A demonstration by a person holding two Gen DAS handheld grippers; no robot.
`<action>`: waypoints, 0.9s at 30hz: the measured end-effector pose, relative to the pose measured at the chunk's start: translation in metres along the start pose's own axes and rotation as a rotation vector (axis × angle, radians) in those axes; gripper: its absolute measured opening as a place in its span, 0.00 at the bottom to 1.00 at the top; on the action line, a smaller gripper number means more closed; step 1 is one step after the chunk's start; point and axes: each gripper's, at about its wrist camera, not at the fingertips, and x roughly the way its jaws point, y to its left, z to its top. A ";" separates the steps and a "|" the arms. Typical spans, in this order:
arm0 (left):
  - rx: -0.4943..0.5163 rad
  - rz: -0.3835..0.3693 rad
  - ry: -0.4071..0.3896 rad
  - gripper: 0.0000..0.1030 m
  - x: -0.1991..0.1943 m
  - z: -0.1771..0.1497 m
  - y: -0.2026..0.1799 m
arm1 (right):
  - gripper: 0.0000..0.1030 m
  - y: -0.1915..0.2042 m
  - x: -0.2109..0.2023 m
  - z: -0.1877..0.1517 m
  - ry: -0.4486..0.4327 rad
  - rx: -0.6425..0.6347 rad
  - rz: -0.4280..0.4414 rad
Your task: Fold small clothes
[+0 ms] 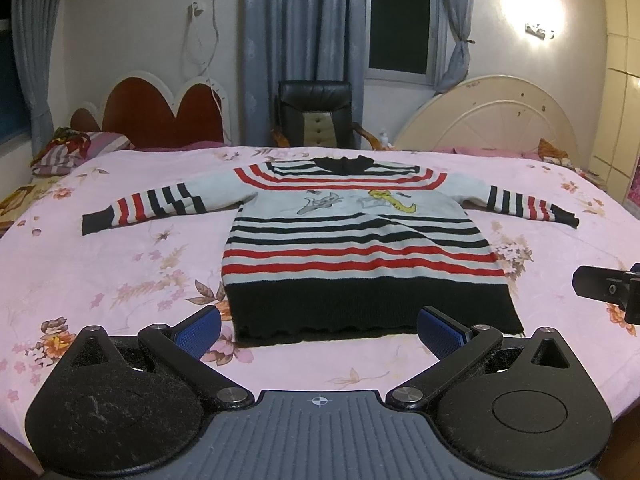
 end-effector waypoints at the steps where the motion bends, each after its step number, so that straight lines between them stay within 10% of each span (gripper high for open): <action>1: -0.001 0.000 0.003 1.00 0.001 0.000 0.001 | 0.99 0.001 0.001 0.000 0.001 0.000 0.000; 13: -0.088 -0.143 0.031 1.00 0.038 0.008 -0.021 | 0.99 -0.043 0.008 -0.001 -0.004 0.072 -0.121; 25: -0.092 -0.205 0.052 1.00 0.148 0.071 -0.069 | 0.99 -0.197 0.093 0.034 -0.007 0.375 -0.263; 27: -0.088 -0.200 0.100 1.00 0.173 0.077 -0.076 | 0.83 -0.232 0.120 0.041 -0.030 0.455 -0.257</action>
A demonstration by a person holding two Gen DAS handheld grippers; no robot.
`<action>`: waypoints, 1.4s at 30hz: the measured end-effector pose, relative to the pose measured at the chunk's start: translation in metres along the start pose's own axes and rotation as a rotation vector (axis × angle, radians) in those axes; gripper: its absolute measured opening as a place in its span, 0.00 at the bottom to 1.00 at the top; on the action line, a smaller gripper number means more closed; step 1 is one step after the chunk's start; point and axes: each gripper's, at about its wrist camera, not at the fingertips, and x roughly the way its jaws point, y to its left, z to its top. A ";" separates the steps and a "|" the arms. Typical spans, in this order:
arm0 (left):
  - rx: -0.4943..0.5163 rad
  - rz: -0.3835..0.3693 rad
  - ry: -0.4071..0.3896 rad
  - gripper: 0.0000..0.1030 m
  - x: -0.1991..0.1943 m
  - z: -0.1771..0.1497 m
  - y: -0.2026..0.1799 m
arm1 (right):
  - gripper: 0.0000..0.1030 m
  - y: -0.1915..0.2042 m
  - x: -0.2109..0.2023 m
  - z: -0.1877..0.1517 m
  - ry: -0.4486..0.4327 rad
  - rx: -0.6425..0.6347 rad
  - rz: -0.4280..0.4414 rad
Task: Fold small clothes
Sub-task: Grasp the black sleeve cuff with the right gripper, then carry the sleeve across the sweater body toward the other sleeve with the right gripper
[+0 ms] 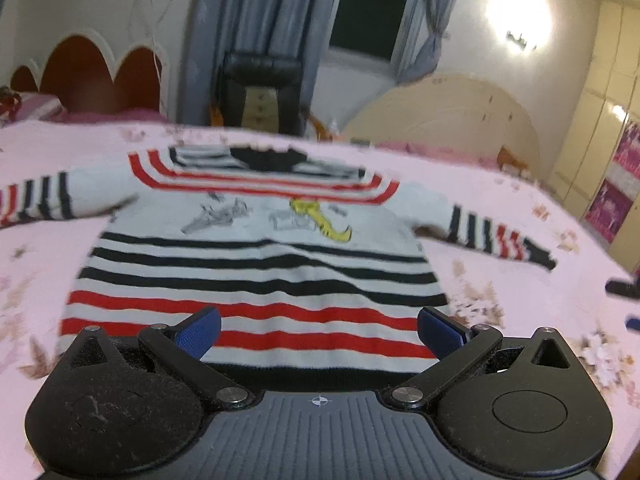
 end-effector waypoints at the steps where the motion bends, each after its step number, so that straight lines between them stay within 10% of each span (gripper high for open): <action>1: -0.004 0.006 0.026 1.00 0.015 0.004 -0.001 | 0.66 -0.010 0.021 0.010 0.013 0.044 0.006; 13: -0.020 0.074 0.140 1.00 0.143 0.045 -0.026 | 0.33 -0.099 0.234 0.064 0.103 0.493 0.114; 20: -0.029 0.125 0.172 1.00 0.169 0.050 -0.019 | 0.30 -0.105 0.254 0.058 0.081 0.546 0.122; 27: 0.007 0.201 0.175 1.00 0.177 0.055 0.008 | 0.06 -0.106 0.265 0.068 0.078 0.476 0.070; 33: -0.081 0.193 0.126 1.00 0.182 0.068 0.063 | 0.06 -0.034 0.235 0.085 0.001 0.169 0.085; 42: -0.119 0.156 0.098 1.00 0.178 0.088 0.142 | 0.06 0.161 0.207 0.044 0.034 -0.169 0.356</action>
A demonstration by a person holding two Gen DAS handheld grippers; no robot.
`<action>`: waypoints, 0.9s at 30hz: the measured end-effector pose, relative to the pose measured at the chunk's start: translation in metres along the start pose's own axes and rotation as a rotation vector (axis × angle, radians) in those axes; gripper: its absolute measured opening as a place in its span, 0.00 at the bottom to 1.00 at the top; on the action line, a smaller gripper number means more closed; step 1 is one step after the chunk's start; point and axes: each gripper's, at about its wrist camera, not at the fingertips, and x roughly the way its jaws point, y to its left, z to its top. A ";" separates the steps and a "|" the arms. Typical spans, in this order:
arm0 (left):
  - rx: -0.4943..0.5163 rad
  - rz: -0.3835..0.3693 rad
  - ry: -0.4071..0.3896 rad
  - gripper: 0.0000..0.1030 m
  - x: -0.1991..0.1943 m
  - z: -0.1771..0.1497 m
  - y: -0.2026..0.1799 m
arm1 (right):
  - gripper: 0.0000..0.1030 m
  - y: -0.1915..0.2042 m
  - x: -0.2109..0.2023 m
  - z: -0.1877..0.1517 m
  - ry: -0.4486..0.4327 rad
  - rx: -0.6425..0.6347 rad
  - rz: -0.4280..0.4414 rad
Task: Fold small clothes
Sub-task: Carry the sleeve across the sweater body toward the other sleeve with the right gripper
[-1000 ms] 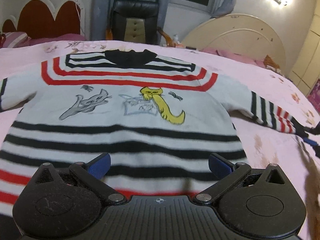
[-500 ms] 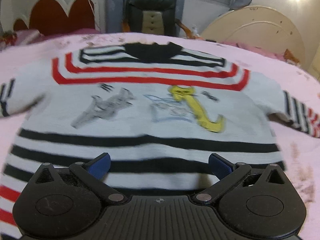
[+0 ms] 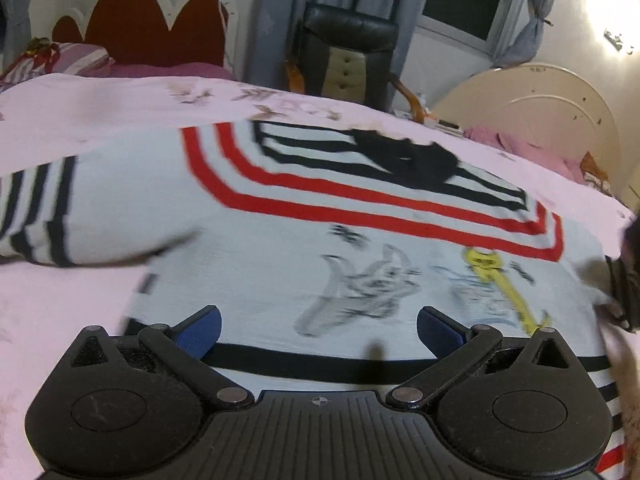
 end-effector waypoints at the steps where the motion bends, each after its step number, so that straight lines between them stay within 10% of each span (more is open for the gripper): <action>1: 0.004 -0.001 0.001 1.00 0.000 0.002 0.010 | 0.06 0.016 0.009 -0.004 0.019 -0.005 0.020; 12: -0.099 -0.066 -0.002 0.99 0.001 0.008 0.070 | 0.11 0.139 0.097 -0.076 0.249 -0.175 0.099; 15: -0.160 -0.160 0.009 0.77 0.008 0.011 0.065 | 0.31 0.147 0.084 -0.075 0.227 -0.193 0.107; 23: -0.240 -0.486 0.120 0.77 0.076 0.028 -0.033 | 0.42 0.077 0.021 -0.058 0.106 0.060 0.050; 27: -0.228 -0.497 0.183 0.77 0.117 0.033 -0.085 | 0.42 0.040 -0.001 -0.056 0.093 0.132 0.005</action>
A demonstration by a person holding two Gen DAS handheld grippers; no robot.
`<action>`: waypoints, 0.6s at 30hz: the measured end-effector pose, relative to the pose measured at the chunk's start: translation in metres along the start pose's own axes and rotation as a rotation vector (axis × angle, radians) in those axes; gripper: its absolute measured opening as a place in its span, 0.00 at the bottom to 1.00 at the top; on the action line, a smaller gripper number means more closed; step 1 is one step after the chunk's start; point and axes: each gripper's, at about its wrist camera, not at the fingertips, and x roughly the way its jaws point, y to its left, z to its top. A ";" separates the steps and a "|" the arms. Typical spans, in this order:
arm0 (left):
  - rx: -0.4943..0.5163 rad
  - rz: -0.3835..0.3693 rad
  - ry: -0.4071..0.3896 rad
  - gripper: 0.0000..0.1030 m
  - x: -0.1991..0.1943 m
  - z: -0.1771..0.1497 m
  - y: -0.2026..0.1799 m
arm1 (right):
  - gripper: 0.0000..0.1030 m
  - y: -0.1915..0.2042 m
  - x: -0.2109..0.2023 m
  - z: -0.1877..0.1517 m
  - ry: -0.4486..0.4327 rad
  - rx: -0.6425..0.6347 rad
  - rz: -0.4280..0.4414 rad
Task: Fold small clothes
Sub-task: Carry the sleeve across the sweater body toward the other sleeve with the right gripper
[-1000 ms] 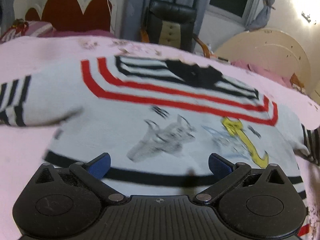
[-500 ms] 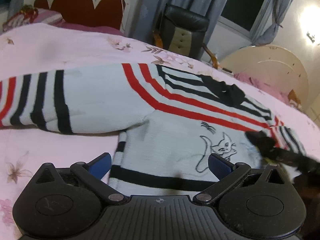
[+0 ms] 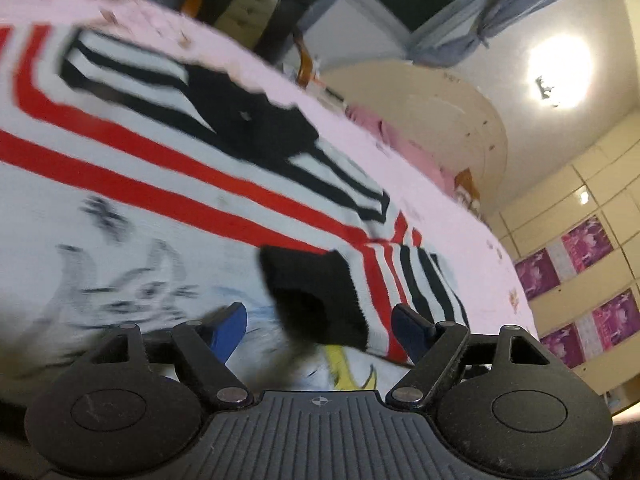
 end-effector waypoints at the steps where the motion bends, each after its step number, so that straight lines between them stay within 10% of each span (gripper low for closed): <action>1: 0.004 0.020 0.009 0.77 0.013 0.002 -0.005 | 0.42 -0.004 0.000 -0.001 -0.004 0.011 -0.006; 4: 0.081 0.075 0.002 0.67 0.030 0.008 -0.025 | 0.42 -0.021 -0.009 -0.002 -0.016 0.053 -0.021; 6: 0.142 0.113 0.027 0.06 0.037 0.010 -0.030 | 0.42 -0.033 -0.013 -0.004 -0.018 0.094 -0.025; 18: 0.185 0.155 -0.106 0.05 -0.039 0.049 0.015 | 0.46 -0.058 0.009 -0.004 0.009 0.375 0.138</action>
